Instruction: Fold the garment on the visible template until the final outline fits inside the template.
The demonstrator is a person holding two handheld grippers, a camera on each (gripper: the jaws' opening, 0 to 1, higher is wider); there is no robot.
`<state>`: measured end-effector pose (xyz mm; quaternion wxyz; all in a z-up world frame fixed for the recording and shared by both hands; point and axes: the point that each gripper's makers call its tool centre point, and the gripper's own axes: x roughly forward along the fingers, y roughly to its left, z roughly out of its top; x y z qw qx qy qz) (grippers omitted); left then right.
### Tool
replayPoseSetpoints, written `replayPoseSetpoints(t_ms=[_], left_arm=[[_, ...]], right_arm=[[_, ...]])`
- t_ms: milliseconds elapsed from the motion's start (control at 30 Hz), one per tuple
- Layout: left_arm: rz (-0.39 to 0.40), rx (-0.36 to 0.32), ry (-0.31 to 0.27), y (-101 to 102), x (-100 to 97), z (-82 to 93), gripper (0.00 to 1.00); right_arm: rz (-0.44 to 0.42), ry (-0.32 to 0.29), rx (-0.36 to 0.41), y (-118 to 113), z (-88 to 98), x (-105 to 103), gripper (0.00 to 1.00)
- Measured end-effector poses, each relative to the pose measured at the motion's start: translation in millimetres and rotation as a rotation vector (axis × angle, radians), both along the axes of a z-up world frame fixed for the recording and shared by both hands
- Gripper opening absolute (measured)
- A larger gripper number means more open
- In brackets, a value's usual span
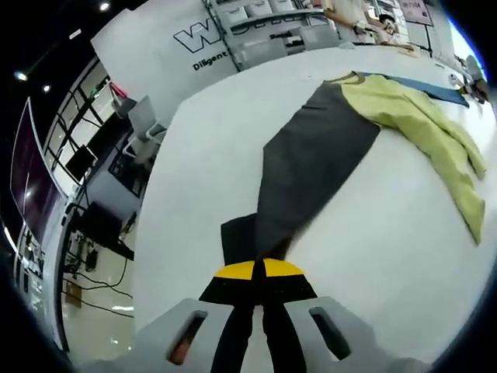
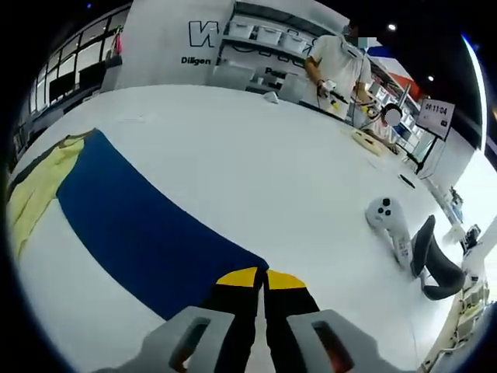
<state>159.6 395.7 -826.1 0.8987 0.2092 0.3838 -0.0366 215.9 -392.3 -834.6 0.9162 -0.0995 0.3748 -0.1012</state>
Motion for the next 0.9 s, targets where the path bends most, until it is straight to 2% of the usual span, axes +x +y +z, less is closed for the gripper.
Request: replayPoseSetpoints(t_ms=[100,167,233,267,333,367,433,467,533,600,733,833,900], left_arm=[[-0.005,-0.013,0.006,-2,-1.3,-0.8,0.01],[-0.012,-0.011,0.006,-3,-1.5,-0.3,0.01],[-0.014,-0.015,0.009,-4,-2.0,-0.7,0.01],[-0.015,-0.016,0.009,-4,-2.1,-0.8,0.01],[-0.017,-0.017,0.008,-5,-2.4,0.3,0.01],[-0.016,-0.021,0.002,-5,-2.8,3.2,0.01],[-0.014,-0.036,-0.006,-6,-3.3,6.6,0.02],[-0.012,-0.065,-0.014,-9,-5.3,11.4,0.02],[-0.011,-0.074,-0.011,-9,-7.5,14.9,0.03],[-0.009,-0.084,-0.022,-8,-8.9,23.5,0.04],[-0.016,-0.151,-0.030,-13,-12.6,36.0,0.04],[-0.033,-0.140,-0.034,-12,-14.4,42.9,0.05],[-0.021,-0.113,-0.053,-1,-8.2,44.6,0.07]], right_arm=[[0.029,0.009,-0.020,0,0.1,1,0.00],[0.017,0.011,-0.014,3,0.4,-3,0.00],[-0.034,0.050,-0.024,-1,-2.4,-13,0.00],[-0.042,0.050,-0.018,0,-2.9,-14,0.00],[-0.076,0.028,-0.011,-3,0.9,-18,0.00],[-0.069,0.014,0.024,4,1.6,-20,0.00],[-0.056,0.019,0.024,9,3.7,-25,0.00],[-0.056,0.016,0.026,11,4.9,-26,0.00],[-0.066,-0.013,0.057,15,8.6,-26,0.00],[-0.053,-0.028,0.048,19,14.6,-24,0.00],[-0.023,-0.055,0.055,30,23.6,-18,0.00],[-0.002,-0.062,0.044,34,27.3,-16,0.00],[0.021,-0.067,0.040,40,30.5,-12,0.00]])
